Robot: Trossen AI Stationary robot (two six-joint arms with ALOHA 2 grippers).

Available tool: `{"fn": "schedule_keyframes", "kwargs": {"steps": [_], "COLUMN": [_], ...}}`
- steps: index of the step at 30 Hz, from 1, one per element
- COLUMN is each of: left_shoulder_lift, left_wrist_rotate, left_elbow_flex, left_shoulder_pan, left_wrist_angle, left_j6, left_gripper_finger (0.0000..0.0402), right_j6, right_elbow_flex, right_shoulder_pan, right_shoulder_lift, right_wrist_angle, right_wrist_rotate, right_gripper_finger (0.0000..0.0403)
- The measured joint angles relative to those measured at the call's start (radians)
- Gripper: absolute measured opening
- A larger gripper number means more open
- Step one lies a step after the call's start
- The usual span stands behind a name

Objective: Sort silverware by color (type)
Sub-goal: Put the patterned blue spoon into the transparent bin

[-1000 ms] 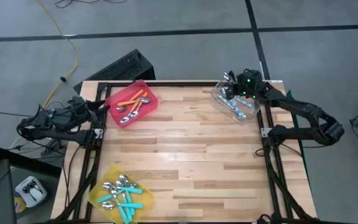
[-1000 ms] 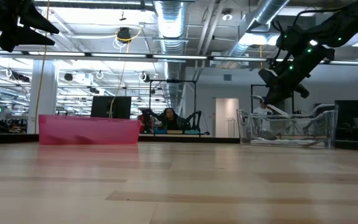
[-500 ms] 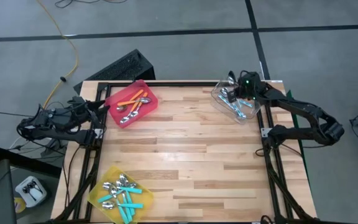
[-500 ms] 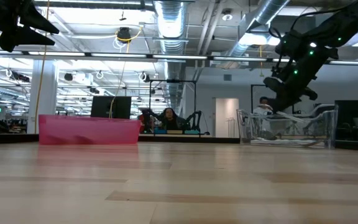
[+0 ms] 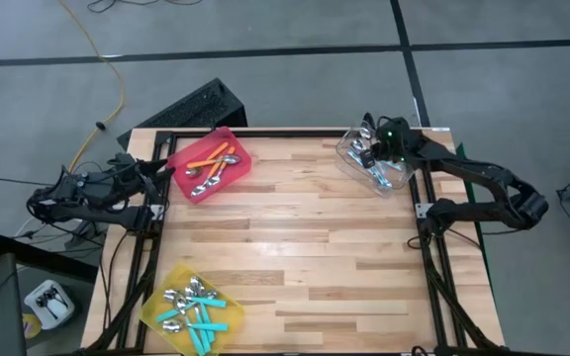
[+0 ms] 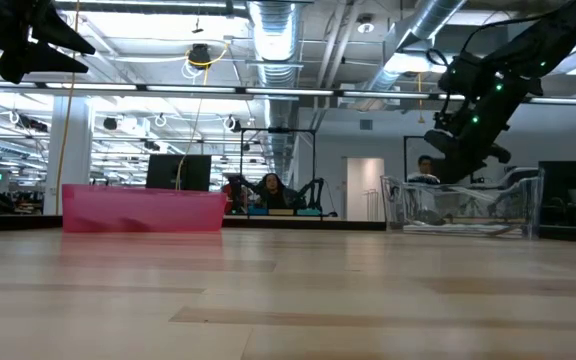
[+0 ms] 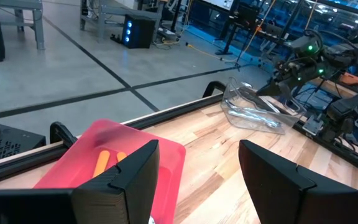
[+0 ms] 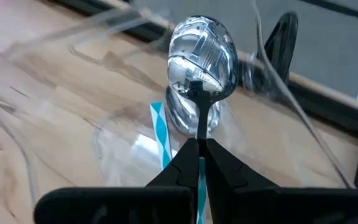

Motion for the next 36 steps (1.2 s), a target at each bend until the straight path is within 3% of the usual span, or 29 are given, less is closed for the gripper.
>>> {"fn": "schedule_keyframes", "kwargs": {"steps": [12, 36], "left_shoulder_lift": [0.000, 0.000], "left_wrist_rotate": [0.000, 0.000], "left_elbow_flex": [0.000, 0.000], "left_shoulder_pan": [0.000, 0.000], "left_wrist_angle": [0.000, 0.000], "left_j6": [0.000, 0.000], "left_gripper_finger": [0.0205, 0.0205], "right_j6": [0.000, 0.011], "right_elbow_flex": [0.000, 0.000], "right_shoulder_pan": [0.000, -0.001], "right_shoulder_lift": [0.119, 0.125], "right_wrist_angle": [0.007, 0.001], "right_wrist_rotate": [0.000, 0.049], "right_gripper_finger": [0.0033, 0.0034]}}
